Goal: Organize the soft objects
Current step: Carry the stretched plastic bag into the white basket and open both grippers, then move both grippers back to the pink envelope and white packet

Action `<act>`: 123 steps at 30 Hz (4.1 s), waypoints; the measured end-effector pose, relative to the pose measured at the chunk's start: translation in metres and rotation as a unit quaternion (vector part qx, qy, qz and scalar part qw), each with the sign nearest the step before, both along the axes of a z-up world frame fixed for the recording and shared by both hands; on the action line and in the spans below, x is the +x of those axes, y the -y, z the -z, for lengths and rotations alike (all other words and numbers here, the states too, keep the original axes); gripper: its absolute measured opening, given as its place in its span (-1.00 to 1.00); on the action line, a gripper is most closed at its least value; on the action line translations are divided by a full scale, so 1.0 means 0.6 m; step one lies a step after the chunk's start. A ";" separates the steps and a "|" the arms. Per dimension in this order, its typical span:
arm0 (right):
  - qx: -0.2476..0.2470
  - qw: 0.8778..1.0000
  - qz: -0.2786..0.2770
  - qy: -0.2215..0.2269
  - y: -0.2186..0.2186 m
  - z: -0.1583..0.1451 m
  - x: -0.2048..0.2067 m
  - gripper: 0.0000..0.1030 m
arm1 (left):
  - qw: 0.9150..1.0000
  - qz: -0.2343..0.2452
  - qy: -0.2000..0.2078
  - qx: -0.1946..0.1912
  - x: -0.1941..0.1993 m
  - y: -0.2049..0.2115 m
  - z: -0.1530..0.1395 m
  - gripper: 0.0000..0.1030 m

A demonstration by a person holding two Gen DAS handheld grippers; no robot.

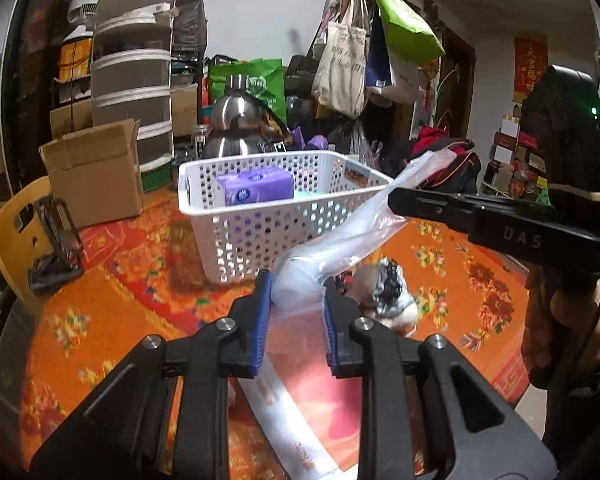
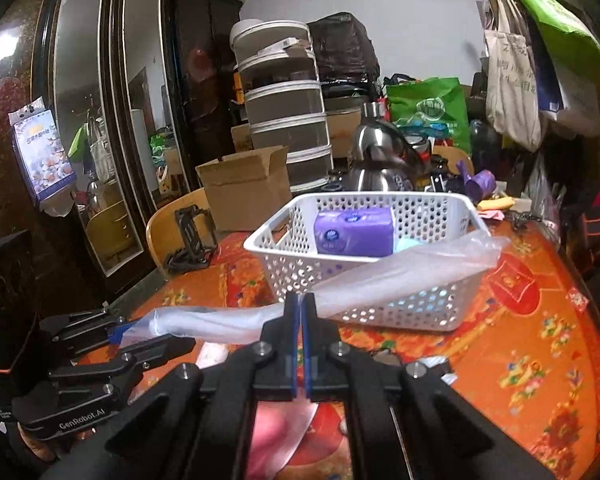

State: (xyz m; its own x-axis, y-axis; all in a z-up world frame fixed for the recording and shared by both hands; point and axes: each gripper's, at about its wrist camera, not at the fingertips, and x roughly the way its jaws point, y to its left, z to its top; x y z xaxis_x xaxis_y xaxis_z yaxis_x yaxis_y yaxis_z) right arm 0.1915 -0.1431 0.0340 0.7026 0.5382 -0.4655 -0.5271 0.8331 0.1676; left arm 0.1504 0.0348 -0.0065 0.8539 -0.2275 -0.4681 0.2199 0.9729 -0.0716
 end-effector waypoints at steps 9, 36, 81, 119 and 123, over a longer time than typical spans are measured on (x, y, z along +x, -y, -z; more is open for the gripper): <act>-0.011 1.000 0.012 0.021 0.006 -0.042 0.024 -1.00 | 1.000 0.004 0.017 0.010 0.055 0.005 -0.055 -0.60; -0.015 0.993 0.058 -0.102 -0.018 0.004 0.328 -1.00 | 0.990 -0.019 -0.136 0.020 0.447 -0.024 -0.023 -0.60; 0.024 0.990 0.087 -0.108 0.147 0.158 -0.005 0.37 | 0.984 -0.147 -0.099 -0.019 0.050 -0.101 0.093 0.67; 0.012 0.990 0.062 -0.130 0.108 0.200 -0.032 0.37 | 0.980 -0.128 -0.137 -0.064 0.046 -0.117 0.170 0.67; 0.023 0.989 0.016 -0.145 0.083 0.209 -0.062 0.37 | 0.978 -0.103 -0.163 -0.079 0.019 -0.097 0.182 0.66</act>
State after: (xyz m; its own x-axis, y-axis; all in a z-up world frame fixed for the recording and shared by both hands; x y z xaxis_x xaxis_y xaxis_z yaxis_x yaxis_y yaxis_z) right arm 0.1542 -0.1930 -0.0911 0.5598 0.5441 -0.6249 -0.4255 0.8359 0.3466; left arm 0.1620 0.0929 -0.1155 0.7011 -0.1572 -0.6956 -0.0397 0.9653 -0.2581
